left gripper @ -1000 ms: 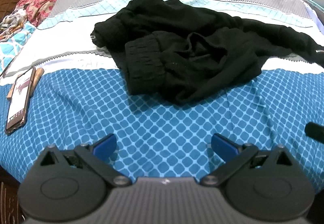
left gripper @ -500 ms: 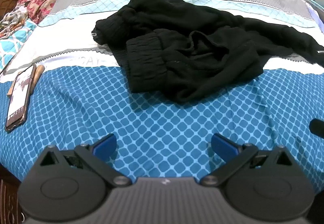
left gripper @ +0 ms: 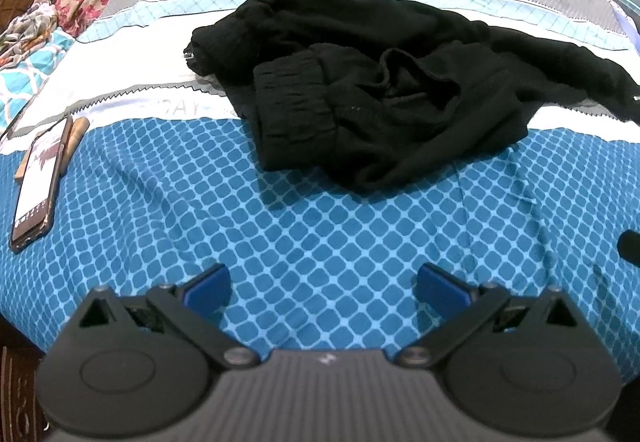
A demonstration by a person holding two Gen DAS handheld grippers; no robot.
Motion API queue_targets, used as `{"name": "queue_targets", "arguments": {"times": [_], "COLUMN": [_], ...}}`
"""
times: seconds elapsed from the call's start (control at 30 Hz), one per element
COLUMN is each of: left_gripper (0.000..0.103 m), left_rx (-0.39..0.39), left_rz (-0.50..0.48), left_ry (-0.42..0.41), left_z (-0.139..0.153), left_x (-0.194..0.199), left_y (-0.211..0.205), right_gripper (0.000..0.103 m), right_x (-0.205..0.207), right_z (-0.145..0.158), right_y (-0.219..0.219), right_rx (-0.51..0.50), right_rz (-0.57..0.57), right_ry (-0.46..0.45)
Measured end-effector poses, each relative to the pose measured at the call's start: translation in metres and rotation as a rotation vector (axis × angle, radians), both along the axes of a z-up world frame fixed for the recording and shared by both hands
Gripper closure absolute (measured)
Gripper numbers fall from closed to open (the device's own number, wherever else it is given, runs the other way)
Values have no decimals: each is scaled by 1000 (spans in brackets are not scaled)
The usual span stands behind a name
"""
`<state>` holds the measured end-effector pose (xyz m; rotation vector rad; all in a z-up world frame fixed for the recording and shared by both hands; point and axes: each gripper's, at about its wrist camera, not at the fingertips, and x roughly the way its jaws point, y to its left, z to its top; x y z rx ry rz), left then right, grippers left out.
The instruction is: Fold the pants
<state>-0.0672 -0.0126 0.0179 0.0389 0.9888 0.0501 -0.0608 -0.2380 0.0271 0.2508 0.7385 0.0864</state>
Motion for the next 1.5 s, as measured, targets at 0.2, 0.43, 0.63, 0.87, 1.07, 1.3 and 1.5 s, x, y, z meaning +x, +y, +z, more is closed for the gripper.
{"name": "queue_targets", "arguments": {"times": [0.2, 0.43, 0.63, 0.87, 1.07, 1.3, 1.5], "left_gripper": [0, 0, 0, 0, 63, 87, 101], "left_rx": [6, -73, -222, -366, -452, -471, -439], "left_rz": [12, 35, 90, 152, 196, 182, 329], "left_ry": [7, -27, -35, 9, 115, 59, 24], "left_z": [0, 17, 30, 22, 4, 36, 64], "left_x": [4, 11, 30, 66, 92, 49, -5], "left_y": [6, 31, 64, 77, 75, 119, 192], "right_gripper": [5, 21, 37, 38, 38, 38, 38], "right_x": [0, 2, 3, 5, 10, 34, 64], "right_z": [-1, -3, -5, -5, -1, 28, 38], "right_y": [-2, -5, -7, -11, -21, -83, -159], "right_rx": [12, 29, 46, 59, 89, 74, 162], "right_rz": [1, 8, 19, 23, 12, -149, -363], "right_ry": [0, 12, 19, 23, 20, -62, -70]}}
